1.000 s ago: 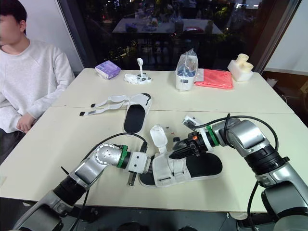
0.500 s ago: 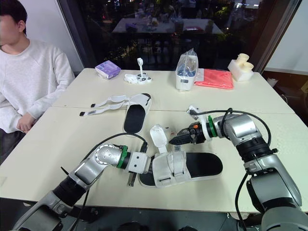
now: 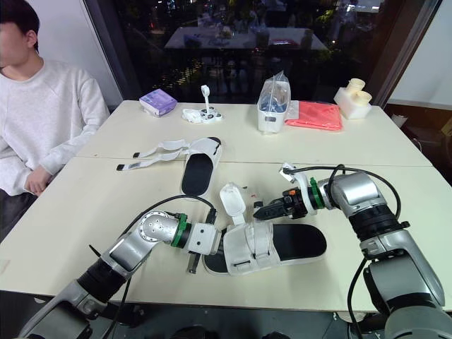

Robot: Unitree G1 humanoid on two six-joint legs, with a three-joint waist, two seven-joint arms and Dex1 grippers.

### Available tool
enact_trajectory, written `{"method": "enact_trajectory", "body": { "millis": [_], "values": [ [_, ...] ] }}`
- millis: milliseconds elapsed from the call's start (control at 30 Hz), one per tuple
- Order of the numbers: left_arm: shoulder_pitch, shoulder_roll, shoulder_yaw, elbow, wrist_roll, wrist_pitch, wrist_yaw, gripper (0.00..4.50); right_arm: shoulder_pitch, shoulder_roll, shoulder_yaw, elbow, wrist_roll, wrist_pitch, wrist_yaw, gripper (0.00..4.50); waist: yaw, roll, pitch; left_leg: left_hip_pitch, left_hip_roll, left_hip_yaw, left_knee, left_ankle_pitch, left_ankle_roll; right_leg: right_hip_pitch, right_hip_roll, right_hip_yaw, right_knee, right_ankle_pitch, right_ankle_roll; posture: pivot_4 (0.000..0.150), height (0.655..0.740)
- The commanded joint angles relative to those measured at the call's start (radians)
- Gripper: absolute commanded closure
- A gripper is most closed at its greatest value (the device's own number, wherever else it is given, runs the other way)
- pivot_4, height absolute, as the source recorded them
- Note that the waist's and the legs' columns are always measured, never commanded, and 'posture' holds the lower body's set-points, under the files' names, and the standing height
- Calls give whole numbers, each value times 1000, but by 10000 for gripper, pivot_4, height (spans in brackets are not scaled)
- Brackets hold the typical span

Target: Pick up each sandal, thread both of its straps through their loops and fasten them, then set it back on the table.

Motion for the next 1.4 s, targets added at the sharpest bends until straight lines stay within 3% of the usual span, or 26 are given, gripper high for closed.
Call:
{"method": "enact_trajectory", "body": {
  "millis": [33, 100, 167, 267, 433, 1067, 1200, 1400],
  "values": [
    [64, 25, -98, 71, 88, 44, -40, 45000, -9, 20, -12, -29, 5, 1, 3, 659, 0, 0, 0, 0, 0, 0, 0, 0, 0, 0, 0, 0, 0, 0, 0, 1500, 7400],
    [67, 26, -99, 65, 88, 48, -38, 45000, -19, 36, -25, -20, 11, 3, 2, 659, 0, 0, 0, 0, 0, 0, 0, 0, 0, 0, 0, 0, 0, 0, 0, 1500, 7400],
    [70, 27, -98, 60, 88, 52, -37, 45000, -28, 38, -32, -21, 13, 5, 9, 5684, 0, 0, 0, 0, 0, 0, 0, 0, 0, 0, 0, 0, 0, 0, 0, 1500, 7400],
    [73, 29, -97, 56, 88, 55, -37, 45000, -35, 28, -36, -40, 18, 9, 19, 18642, 0, 0, 0, 0, 0, 0, 0, 0, 0, 0, 0, 0, 0, 0, 0, 1500, 7400],
    [75, 29, -97, 49, 87, 62, -35, 45000, -43, 3, -56, -85, 30, 13, 30, 44423, 0, 0, 0, 0, 0, 0, 0, 0, 0, 0, 0, 0, 0, 0, 0, 1500, 7400],
    [54, 32, -123, 68, 92, 31, -84, 45000, -65, -38, -179, -415, 230, 113, 23, 44423, 0, 0, 0, 0, 0, 0, 0, -1, -1, -1, 0, 0, 0, 0, 0, 1500, 7400],
    [53, 31, -127, 69, 90, 26, -92, 45000, -64, -15, -140, -353, 189, 63, 6, 44423, -1, 0, 0, 0, 0, 0, 0, 0, 0, -1, 0, 0, 0, 0, 0, 1500, 7400],
    [51, 27, -128, 69, 91, 23, -97, 45000, -63, 26, -46, -106, 56, -100, 23, 44423, -5, 0, 0, 0, 0, 0, 0, 0, 1, 0, 1, 0, 0, 0, 0, 1500, 7400]
  ]
}}
